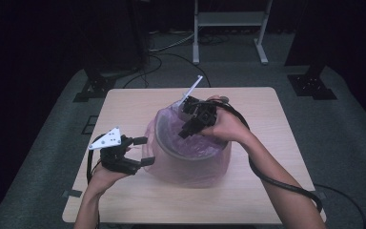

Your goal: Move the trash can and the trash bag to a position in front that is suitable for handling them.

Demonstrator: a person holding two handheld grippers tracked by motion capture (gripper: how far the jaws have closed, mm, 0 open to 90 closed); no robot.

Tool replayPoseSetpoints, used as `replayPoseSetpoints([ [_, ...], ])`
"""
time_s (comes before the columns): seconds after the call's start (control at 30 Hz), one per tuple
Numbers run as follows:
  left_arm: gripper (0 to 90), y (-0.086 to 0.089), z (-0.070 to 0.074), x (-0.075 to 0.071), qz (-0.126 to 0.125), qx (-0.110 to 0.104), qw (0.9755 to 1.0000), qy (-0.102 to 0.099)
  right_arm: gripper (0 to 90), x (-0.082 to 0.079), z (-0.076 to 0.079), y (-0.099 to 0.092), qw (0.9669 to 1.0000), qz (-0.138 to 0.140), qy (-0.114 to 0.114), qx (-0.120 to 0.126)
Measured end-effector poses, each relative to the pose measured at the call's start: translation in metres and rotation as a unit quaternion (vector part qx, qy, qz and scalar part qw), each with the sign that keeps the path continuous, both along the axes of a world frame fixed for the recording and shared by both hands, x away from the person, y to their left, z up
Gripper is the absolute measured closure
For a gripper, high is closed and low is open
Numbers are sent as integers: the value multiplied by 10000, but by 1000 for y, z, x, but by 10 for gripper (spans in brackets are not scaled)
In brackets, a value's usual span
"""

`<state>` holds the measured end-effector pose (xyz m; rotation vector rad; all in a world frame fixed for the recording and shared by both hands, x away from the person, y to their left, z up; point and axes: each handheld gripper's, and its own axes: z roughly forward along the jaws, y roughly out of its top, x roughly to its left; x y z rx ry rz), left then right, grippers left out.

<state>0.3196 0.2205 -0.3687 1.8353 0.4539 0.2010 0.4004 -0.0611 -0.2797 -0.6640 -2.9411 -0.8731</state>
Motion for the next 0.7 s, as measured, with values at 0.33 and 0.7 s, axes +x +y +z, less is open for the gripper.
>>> replayPoseSetpoints([
  [0.33,147,4,-2,2,55,-26,10000,61,442,8,8,-25,9982,-327,-134,481],
  [0.7,102,4,-2,3,138,-8,9999,80,417,10,15,-54,9942,-648,-322,791],
])
